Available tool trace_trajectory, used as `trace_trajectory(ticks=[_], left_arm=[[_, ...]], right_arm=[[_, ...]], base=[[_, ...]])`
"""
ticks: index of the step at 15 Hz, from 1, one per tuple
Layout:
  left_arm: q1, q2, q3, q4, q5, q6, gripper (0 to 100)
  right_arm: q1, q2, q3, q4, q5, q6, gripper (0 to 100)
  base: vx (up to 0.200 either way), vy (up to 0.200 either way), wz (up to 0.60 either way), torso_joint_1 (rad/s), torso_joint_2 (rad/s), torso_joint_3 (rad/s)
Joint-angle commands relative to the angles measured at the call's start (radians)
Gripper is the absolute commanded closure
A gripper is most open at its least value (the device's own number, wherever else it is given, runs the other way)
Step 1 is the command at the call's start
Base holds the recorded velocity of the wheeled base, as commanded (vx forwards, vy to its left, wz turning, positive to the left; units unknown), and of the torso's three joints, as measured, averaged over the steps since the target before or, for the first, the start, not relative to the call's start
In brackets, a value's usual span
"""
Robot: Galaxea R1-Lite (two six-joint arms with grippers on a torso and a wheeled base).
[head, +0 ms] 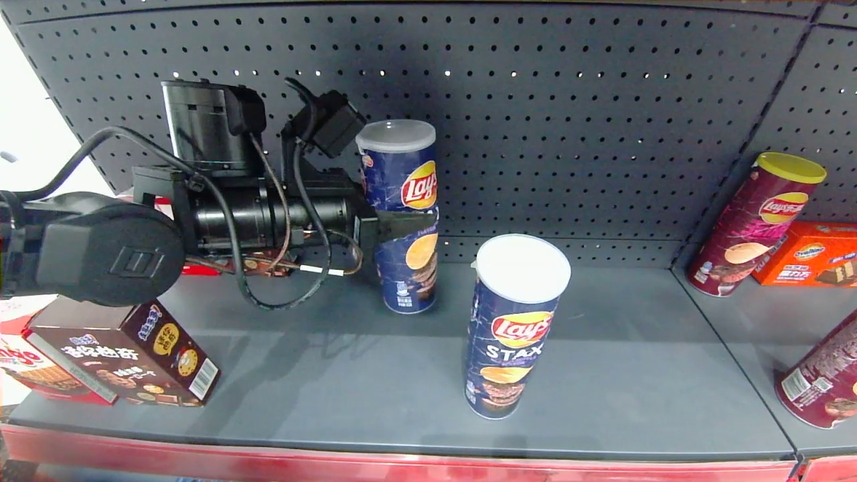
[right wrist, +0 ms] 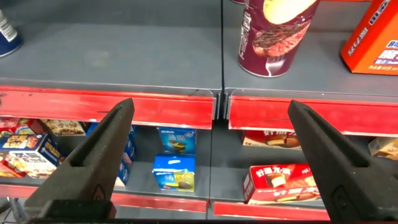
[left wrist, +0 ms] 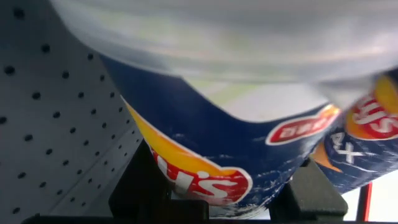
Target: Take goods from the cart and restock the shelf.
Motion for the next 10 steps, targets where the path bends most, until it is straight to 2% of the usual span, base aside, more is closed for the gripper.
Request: trace_trajectory(ticks=[1,4,7,10], left_arm=[[-0.007,0.037,-0.002,-0.002,-0.006,-0.002,100],[-0.019,0.066,-0.014,-0.025,-0.051,0.001,100],[-0.021,0.093,-0.026,-0.039,-0.055,0.004,100],[-0.044,0.139,-0.048,-0.098,-0.058,0.002,100]], right_arm=[[0.000,-0.001,0.000,0.000,0.000,-0.001,0],[0.000,-0.001,0.000,0.000,0.000,-0.001,0],[0.000,-0.001,0.000,0.000,0.000,-0.001,0],[0.000,-0.001,0.000,0.000,0.000,-0.001,0]], base=[[0.000,0.000,0.00,0.000,0.00,0.000],[0.000,0.000,0.00,0.000,0.00,0.000],[0.000,0.000,0.00,0.000,0.00,0.000],[0.000,0.000,0.00,0.000,0.00,0.000]])
